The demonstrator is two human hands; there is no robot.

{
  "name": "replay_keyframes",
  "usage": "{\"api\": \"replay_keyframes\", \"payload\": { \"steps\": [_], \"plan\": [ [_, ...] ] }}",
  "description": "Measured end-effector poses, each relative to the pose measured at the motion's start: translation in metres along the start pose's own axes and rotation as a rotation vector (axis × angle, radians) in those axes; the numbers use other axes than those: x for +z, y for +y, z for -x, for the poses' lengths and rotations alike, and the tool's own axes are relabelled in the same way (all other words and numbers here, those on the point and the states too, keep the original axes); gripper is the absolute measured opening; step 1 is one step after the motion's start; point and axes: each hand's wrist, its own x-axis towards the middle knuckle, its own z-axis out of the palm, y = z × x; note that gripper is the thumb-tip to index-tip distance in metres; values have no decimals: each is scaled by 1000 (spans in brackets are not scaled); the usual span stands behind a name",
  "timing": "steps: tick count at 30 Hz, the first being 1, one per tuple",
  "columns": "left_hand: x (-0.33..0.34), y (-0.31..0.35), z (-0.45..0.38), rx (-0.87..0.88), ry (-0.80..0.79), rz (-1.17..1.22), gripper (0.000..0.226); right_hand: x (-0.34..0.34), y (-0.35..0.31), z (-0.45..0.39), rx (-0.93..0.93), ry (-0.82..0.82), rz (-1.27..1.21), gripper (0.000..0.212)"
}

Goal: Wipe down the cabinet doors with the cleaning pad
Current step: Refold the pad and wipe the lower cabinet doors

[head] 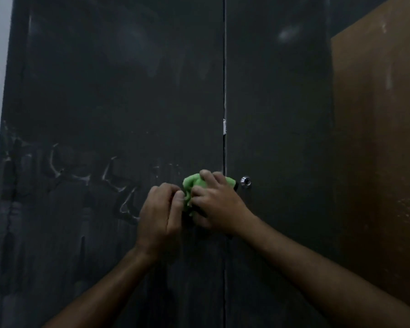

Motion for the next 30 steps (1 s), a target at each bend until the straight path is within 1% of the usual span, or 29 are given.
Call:
{"api": "replay_keyframes", "payload": {
  "steps": [2,3,5,6,7,8,9,10,11,12,13,14,16,18,20,21,22,24,25,26,27,28,30],
  "plan": [
    [-7,-9,0,100,-68,-137,21,17,-19,24,-49,74,41,26],
    [-10,-12,1,144,-106,-187,19,26,-26,35,-52,137,31,25],
    [-17,-22,4,221,-183,-293,20,40,-34,44,24,286,-117,20],
    [-19,-29,7,260,-226,-360,24,45,-36,44,136,384,-236,15],
    [-22,-35,9,289,-271,-420,30,47,-36,42,309,500,-358,10],
    [-25,-41,10,301,-314,-469,37,49,-33,39,531,613,-463,7],
    [-27,-46,10,303,-348,-509,42,50,-28,36,753,696,-528,9],
    [-29,-50,11,308,-374,-545,46,52,-20,34,909,720,-563,14],
    [-30,-54,11,318,-392,-576,50,55,-14,33,973,677,-572,20],
    [-31,-58,12,335,-401,-605,52,60,-13,33,955,596,-548,28],
    [-31,-62,12,363,-403,-638,54,68,-19,35,889,515,-506,36],
    [-31,-65,13,392,-403,-673,55,79,-32,39,817,447,-461,41],
    [-30,-68,14,433,-389,-724,57,103,-80,63,724,344,-434,44],
    [-29,-69,15,458,-374,-742,58,116,-128,97,617,281,-418,49],
    [-29,-69,15,461,-373,-754,58,121,-131,113,483,284,-337,47],
    [-29,-68,15,458,-375,-755,58,117,-121,109,482,295,-291,45],
    [-30,-67,14,456,-378,-753,58,111,-108,101,546,316,-263,44],
    [-32,-64,13,450,-386,-740,59,104,-87,75,776,352,-242,45],
    [-33,-64,14,448,-392,-730,59,103,-88,63,866,344,-272,47],
    [-35,-63,16,446,-399,-723,59,106,-99,58,899,344,-314,48],
    [-36,-63,19,445,-408,-722,60,113,-115,61,870,348,-338,49],
    [-39,-63,23,446,-417,-726,60,121,-133,72,790,335,-355,49],
    [-42,-65,32,467,-437,-740,60,132,-154,113,548,264,-355,52]
  ]
}}
